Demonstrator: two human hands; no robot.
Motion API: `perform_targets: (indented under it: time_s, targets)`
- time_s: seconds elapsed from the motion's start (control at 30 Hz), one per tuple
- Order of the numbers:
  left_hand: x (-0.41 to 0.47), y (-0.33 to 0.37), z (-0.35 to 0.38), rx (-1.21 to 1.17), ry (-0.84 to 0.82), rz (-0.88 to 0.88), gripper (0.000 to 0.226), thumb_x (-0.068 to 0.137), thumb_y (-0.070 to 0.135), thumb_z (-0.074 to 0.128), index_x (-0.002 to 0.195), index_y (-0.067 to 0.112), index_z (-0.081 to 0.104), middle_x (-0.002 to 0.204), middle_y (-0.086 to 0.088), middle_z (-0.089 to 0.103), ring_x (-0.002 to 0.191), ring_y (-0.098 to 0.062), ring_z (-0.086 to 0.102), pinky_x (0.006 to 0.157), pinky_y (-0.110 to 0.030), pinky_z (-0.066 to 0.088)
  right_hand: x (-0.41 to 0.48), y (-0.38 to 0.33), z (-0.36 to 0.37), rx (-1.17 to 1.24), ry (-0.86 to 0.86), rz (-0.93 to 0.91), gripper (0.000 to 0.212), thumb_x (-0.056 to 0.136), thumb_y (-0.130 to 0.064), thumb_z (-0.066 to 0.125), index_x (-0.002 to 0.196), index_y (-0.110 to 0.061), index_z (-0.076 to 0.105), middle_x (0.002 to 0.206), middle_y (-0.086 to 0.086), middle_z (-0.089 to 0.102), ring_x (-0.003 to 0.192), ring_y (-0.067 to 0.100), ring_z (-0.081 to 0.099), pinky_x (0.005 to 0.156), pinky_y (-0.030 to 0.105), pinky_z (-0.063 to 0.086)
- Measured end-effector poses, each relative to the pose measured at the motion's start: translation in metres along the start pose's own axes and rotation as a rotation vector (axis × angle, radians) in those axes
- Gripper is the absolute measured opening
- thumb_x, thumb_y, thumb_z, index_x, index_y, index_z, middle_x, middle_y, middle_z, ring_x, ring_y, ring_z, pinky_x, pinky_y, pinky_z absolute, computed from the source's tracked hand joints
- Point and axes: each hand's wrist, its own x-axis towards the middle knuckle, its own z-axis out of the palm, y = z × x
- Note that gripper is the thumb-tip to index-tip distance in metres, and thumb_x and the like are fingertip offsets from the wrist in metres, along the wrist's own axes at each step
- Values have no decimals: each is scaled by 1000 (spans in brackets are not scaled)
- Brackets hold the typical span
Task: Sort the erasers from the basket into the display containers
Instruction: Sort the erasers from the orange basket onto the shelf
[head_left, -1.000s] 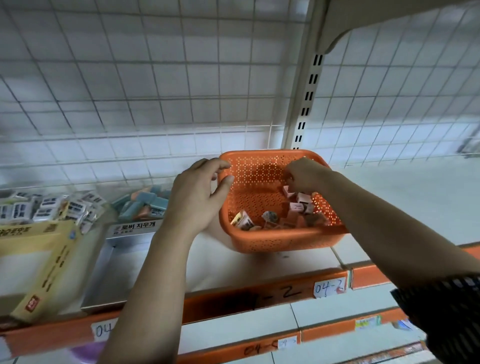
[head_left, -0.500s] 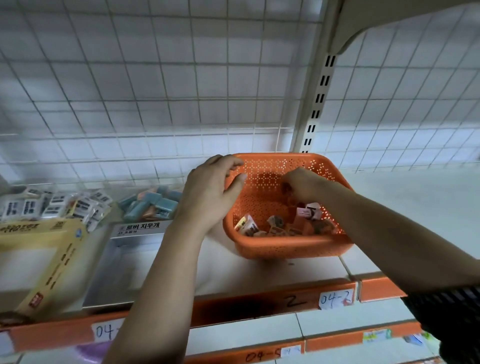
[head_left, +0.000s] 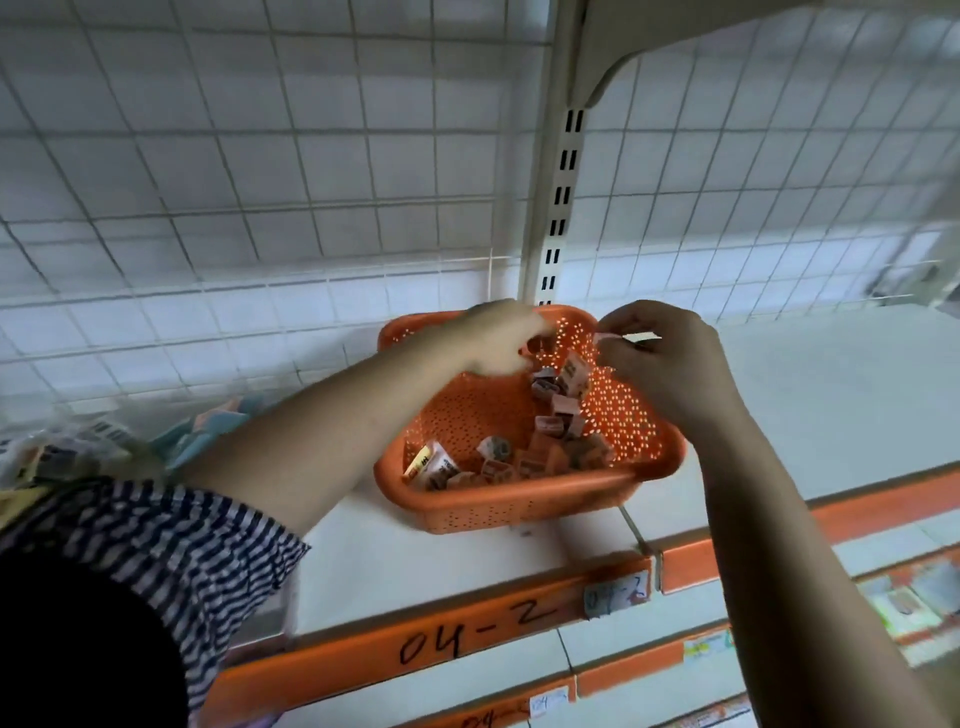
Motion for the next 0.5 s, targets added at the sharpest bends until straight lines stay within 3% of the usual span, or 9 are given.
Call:
perform_targets:
  time_s: [0.1,0.27,0.4,0.5]
  targets:
    - [17,-4,19,44,-76,15,28,87,8,63,115,14,60,111,-7,61,98,-22,58,81,-34,49,-10,6,-4,52,63,8,14,86,-16,65,97,-24,70,97,-8,71,79,7,68,71,21,51]
    - [30,1,31,33,-151,-4,25,86,28,71,110,23,67,108,0,65,94,-19,61,84,-36,53,-16,14,-5,68,130,29,8,86,-25,69,92,-22,65,95,-8,70,78,7,69,69,25,52]
    - [37,6,35,56,-166,-68,14,92,25,62,104,19,65,102,-4,65,87,-23,63,72,-31,49,-18,18,-5,63,142,42,12,85,-29,71,85,-20,63,88,-7,68,79,10,70,68,29,54]
    - [40,9,42,126,-185,2,15,99,20,48,104,15,60,97,-7,60,83,-23,59,65,-32,45,-19,17,-6,51,163,49,13,85,-31,71,83,-20,64,86,-7,67,83,13,68,68,31,54]
